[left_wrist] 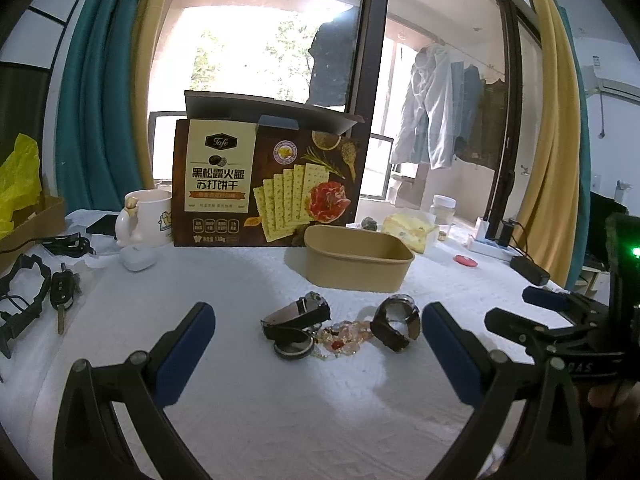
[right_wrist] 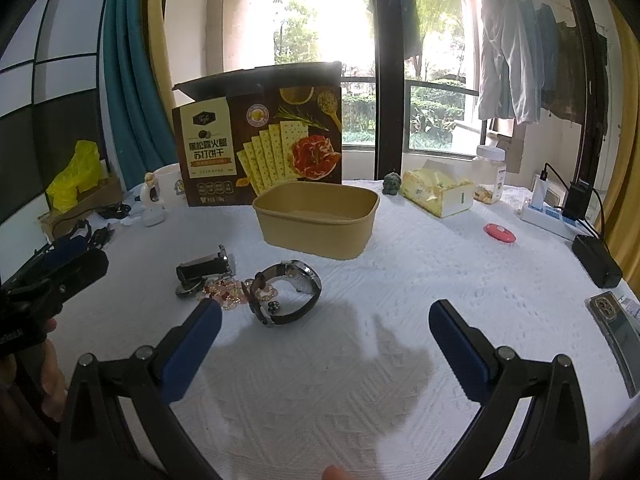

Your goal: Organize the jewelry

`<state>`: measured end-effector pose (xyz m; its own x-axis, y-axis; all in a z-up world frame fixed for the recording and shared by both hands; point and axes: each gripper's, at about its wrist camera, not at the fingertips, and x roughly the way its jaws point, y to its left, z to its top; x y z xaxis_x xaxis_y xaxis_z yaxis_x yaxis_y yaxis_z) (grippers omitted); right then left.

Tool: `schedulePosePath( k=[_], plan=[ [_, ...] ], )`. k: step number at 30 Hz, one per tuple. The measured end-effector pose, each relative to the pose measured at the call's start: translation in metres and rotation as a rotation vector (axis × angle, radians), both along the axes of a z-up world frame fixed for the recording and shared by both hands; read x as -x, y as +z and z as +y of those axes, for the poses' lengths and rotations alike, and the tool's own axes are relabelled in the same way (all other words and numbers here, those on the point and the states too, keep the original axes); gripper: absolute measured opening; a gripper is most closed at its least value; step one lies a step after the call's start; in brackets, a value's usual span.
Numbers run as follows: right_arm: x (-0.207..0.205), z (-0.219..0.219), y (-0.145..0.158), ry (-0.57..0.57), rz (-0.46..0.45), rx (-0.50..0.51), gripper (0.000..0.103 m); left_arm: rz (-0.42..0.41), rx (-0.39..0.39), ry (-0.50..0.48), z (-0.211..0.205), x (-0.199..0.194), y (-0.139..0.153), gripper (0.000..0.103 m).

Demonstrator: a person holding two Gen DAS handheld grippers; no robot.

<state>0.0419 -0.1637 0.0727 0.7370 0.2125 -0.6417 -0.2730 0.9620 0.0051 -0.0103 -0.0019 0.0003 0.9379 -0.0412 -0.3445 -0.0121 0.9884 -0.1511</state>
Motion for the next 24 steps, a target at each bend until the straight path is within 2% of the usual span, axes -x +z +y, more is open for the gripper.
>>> schedulePosePath(
  k=[24],
  plan=[
    [-0.0026, 0.0006, -0.0016, 0.003, 0.004, 0.005, 0.102, -0.003, 0.012, 0.005, 0.0033, -0.0013, 0.0028, 0.103]
  ],
)
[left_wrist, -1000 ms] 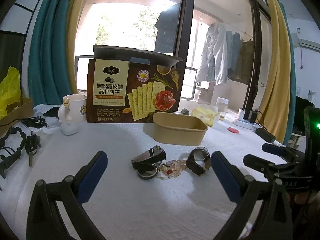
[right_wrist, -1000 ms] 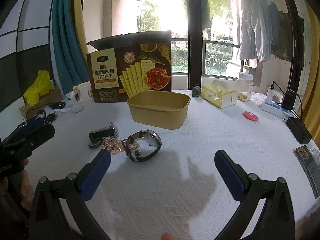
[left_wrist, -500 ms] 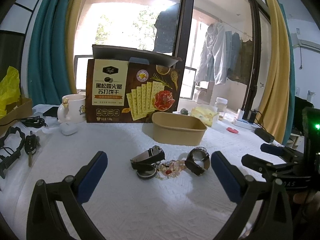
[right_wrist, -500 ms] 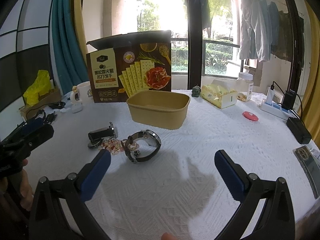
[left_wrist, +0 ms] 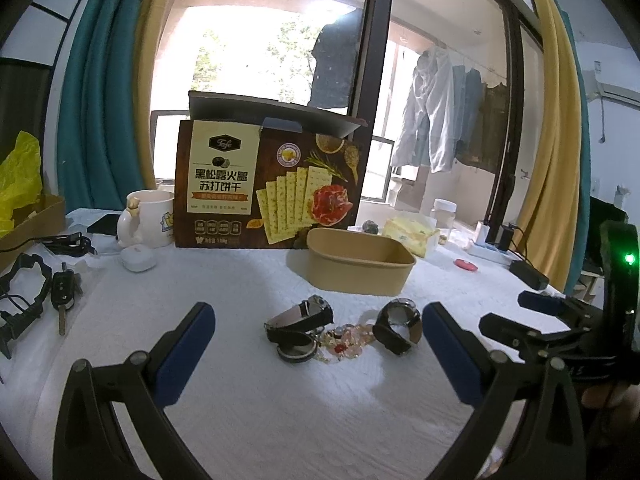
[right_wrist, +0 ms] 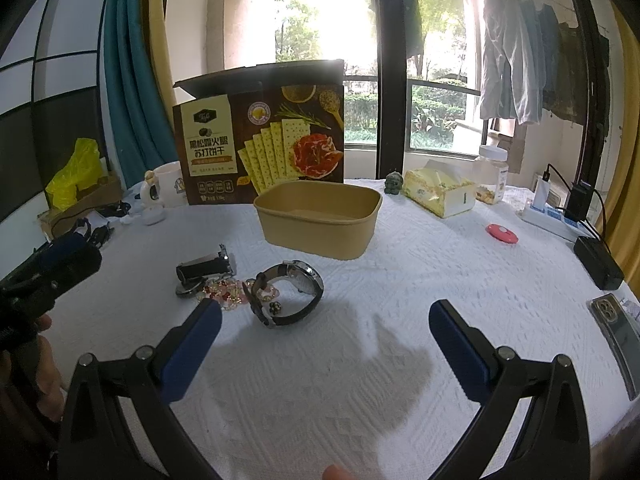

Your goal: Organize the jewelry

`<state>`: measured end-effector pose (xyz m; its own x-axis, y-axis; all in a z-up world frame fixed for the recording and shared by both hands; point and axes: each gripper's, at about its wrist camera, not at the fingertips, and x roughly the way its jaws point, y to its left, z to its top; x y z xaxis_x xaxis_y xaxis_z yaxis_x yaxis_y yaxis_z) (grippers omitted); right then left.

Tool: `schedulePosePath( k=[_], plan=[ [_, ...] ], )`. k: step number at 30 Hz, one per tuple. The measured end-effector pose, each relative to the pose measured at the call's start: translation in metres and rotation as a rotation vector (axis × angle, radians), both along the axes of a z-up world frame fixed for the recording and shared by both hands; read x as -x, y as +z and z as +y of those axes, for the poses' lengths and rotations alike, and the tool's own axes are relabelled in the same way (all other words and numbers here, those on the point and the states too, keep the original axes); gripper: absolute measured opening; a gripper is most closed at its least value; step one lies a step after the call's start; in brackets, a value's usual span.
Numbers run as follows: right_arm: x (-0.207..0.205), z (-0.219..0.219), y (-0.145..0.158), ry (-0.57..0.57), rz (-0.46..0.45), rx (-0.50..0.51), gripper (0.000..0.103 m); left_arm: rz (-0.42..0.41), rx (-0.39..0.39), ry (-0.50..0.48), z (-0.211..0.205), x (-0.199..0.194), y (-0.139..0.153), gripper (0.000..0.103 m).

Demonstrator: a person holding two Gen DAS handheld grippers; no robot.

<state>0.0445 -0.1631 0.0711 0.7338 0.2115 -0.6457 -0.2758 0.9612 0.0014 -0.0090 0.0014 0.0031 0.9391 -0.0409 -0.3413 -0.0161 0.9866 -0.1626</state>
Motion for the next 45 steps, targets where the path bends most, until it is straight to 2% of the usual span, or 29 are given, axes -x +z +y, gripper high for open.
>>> schedulePosePath(
  k=[10, 17, 24, 26, 28, 29, 30, 36, 45],
  plan=[
    [-0.038, 0.013, -0.015, 0.054, 0.071, 0.028, 0.102, 0.089, 0.044, 0.025, 0.023, -0.030, -0.007, 0.103],
    [-0.075, 0.046, -0.045, 0.177, 0.183, 0.090, 0.102, 0.154, 0.081, 0.052, 0.044, -0.053, -0.014, 0.103],
    [-0.104, 0.063, -0.068, 0.234, 0.279, 0.120, 0.102, 0.217, 0.093, 0.056, 0.056, -0.078, -0.018, 0.103],
    [-0.110, 0.064, -0.072, 0.251, 0.301, 0.118, 0.097, 0.235, 0.093, 0.051, 0.056, -0.083, -0.019, 0.103],
    [-0.117, 0.064, -0.075, 0.262, 0.324, 0.106, 0.083, 0.260, 0.091, 0.041, 0.056, -0.093, -0.023, 0.103],
    [-0.120, 0.063, -0.077, 0.272, 0.337, 0.087, 0.082, 0.275, 0.089, 0.033, 0.055, -0.098, -0.025, 0.103],
    [-0.121, 0.064, -0.076, 0.279, 0.346, 0.072, 0.075, 0.284, 0.089, 0.027, 0.055, -0.102, -0.026, 0.103],
    [-0.126, 0.060, -0.076, 0.315, 0.369, 0.007, 0.058, 0.379, 0.110, -0.037, 0.051, -0.135, -0.042, 0.103],
    [-0.138, 0.035, -0.060, 0.303, 0.345, -0.069, 0.052, 0.482, 0.080, -0.074, 0.033, -0.169, -0.060, 0.103]
  ],
)
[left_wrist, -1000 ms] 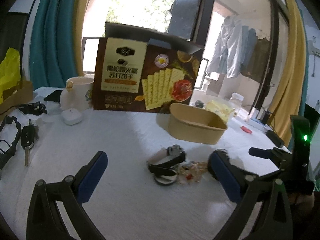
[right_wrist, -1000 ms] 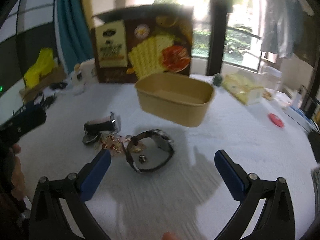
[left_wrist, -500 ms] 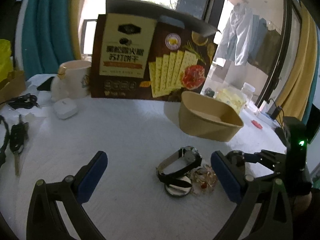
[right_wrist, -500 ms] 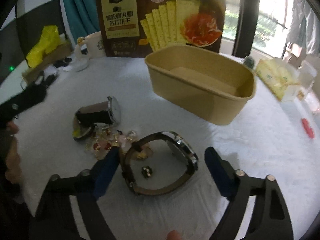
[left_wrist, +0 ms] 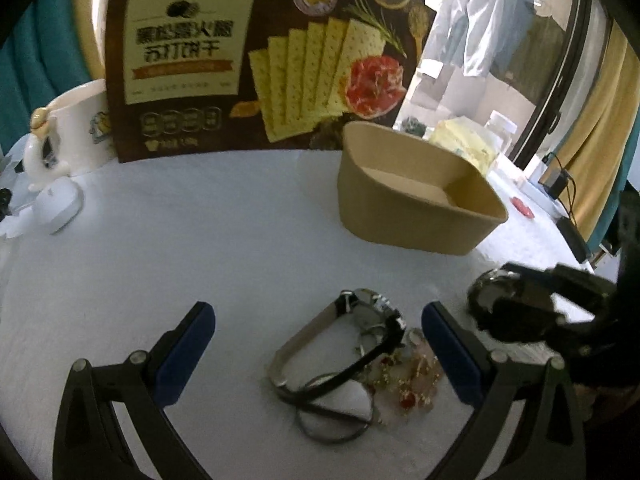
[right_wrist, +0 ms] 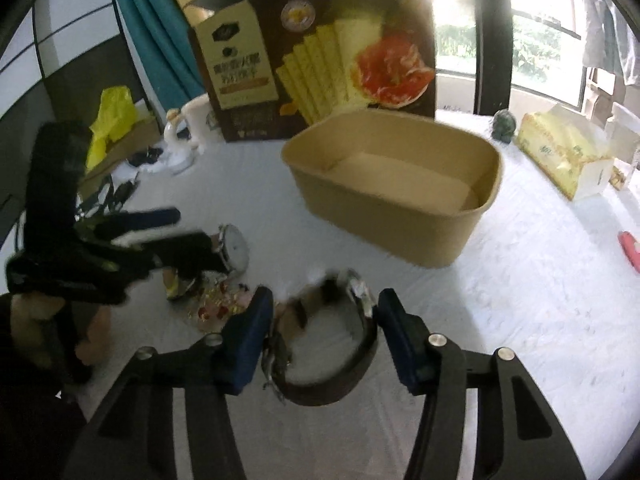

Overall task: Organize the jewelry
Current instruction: 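Grasp the black-strap wristwatch with the right tool while the left tool grasps the black-silver watch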

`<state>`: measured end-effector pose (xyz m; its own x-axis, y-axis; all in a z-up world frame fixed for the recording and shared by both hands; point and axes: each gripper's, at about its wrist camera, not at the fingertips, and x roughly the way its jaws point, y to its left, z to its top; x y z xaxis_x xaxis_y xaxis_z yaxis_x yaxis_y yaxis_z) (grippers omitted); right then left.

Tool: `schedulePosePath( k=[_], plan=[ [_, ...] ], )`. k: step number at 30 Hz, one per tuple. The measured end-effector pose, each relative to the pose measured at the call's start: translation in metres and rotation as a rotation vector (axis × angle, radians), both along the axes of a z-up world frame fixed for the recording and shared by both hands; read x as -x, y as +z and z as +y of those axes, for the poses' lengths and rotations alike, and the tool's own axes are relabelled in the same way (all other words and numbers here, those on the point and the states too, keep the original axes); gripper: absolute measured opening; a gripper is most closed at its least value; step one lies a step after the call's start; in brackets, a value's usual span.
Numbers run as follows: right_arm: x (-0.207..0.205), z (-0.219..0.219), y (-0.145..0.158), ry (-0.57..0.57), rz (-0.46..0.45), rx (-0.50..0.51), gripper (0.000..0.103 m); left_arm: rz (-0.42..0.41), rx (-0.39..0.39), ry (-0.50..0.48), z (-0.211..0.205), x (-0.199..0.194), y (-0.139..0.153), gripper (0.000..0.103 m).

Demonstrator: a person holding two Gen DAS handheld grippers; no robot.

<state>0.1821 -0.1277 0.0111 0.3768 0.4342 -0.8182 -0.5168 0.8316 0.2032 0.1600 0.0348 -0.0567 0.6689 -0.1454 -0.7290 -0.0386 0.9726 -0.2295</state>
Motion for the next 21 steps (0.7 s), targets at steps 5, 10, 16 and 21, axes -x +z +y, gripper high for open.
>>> schedulePosePath(
  k=[5, 10, 16, 21],
  plan=[
    [-0.005, -0.015, 0.010, -0.023, -0.025, -0.008, 0.049, 0.053, -0.034, -0.023, -0.010, -0.008, -0.012, 0.101],
    [-0.002, -0.028, 0.010, -0.038, -0.021, -0.029, 0.049, 0.046, -0.059, -0.048, -0.016, -0.005, -0.011, 0.079],
    [-0.003, -0.037, -0.010, -0.102, 0.040, 0.029, 0.052, 0.040, -0.041, -0.072, -0.016, 0.000, -0.006, 0.052],
    [0.004, -0.038, -0.016, -0.112, 0.062, 0.026, 0.052, 0.015, -0.025, -0.098, -0.023, 0.002, 0.001, 0.039]
  ],
)
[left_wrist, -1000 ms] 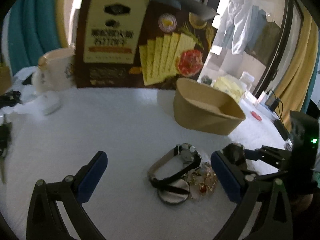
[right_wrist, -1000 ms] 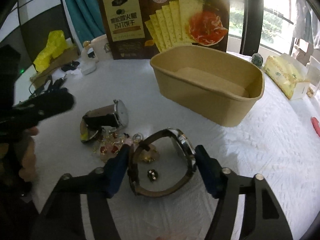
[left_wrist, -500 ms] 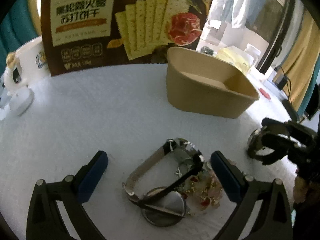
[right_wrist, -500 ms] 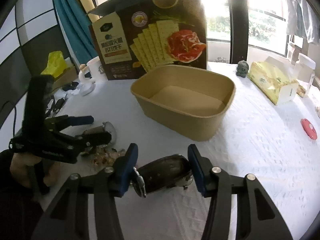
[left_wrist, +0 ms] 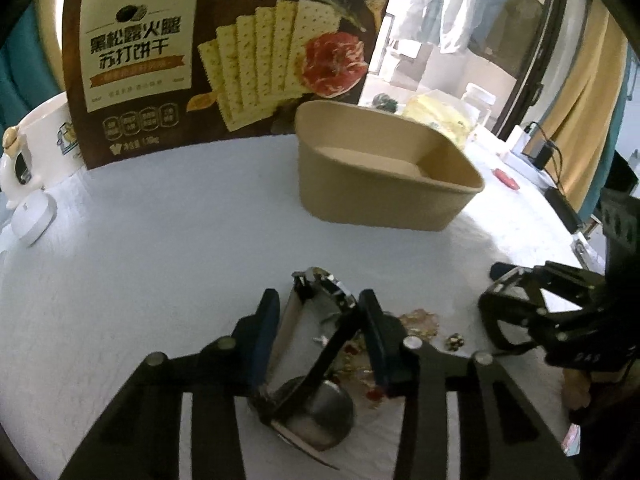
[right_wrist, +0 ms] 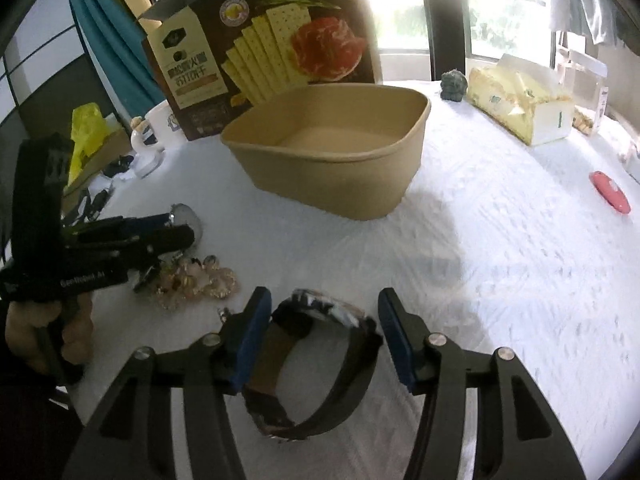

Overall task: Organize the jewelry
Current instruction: 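Grasp the black-strap wristwatch with the right tool while the left tool grasps the black-silver watch, then lower both held watches into the kraft bowl and open both tools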

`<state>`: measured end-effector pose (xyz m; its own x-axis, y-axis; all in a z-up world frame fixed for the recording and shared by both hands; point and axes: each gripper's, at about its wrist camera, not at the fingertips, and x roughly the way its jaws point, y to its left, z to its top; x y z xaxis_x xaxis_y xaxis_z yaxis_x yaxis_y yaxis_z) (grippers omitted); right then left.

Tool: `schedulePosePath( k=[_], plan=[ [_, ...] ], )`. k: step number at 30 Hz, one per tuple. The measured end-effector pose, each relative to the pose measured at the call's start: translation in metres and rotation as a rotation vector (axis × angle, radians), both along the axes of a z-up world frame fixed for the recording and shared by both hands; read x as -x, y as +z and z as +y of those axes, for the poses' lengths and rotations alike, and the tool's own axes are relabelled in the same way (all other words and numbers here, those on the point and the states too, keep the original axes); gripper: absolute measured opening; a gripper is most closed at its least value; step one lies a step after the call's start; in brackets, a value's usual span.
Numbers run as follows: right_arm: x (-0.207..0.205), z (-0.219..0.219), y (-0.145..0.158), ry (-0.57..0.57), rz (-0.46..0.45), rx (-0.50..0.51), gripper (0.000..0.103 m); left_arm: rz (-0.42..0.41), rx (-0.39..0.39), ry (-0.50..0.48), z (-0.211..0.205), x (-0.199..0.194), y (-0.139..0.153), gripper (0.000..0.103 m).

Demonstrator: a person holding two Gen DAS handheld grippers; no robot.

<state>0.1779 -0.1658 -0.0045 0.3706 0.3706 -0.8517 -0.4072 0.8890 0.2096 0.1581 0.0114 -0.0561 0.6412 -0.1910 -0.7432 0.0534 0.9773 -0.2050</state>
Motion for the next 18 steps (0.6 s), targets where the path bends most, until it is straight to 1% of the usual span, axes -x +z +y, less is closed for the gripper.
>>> schedulePosePath(
  k=[3, 4, 5, 8, 10, 12, 13, 16, 18],
  plan=[
    [0.004, 0.002, 0.001, 0.001, 0.000, 0.016, 0.052, -0.024, 0.001, -0.015, -0.005, 0.002, 0.006, 0.036],
    [0.005, 0.003, 0.002, 0.004, -0.002, 0.024, 0.052, -0.035, 0.002, -0.018, -0.007, 0.003, 0.009, 0.026],
    [0.006, 0.004, 0.002, 0.006, 0.000, 0.027, 0.052, -0.045, 0.000, -0.021, -0.007, 0.005, 0.012, 0.023],
    [0.008, 0.002, 0.003, 0.007, 0.007, 0.029, 0.054, -0.061, -0.009, -0.024, -0.010, 0.005, 0.017, 0.023],
    [0.011, 0.004, 0.004, 0.007, 0.001, 0.043, 0.058, -0.052, -0.017, -0.036, -0.011, 0.004, 0.014, 0.023],
    [0.015, 0.008, 0.003, 0.016, -0.014, 0.078, 0.061, -0.036, -0.021, -0.036, -0.011, 0.003, 0.010, 0.023],
    [0.017, 0.011, 0.003, 0.022, -0.024, 0.104, 0.063, -0.032, -0.010, -0.041, -0.010, 0.004, 0.009, 0.023],
    [0.026, 0.016, 0.001, 0.032, -0.049, 0.161, 0.065, -0.023, -0.006, -0.047, -0.008, 0.007, 0.007, 0.023],
    [0.029, 0.014, 0.002, 0.022, -0.055, 0.163, 0.065, 0.005, -0.009, -0.048, -0.007, 0.006, 0.002, 0.023]
  ],
)
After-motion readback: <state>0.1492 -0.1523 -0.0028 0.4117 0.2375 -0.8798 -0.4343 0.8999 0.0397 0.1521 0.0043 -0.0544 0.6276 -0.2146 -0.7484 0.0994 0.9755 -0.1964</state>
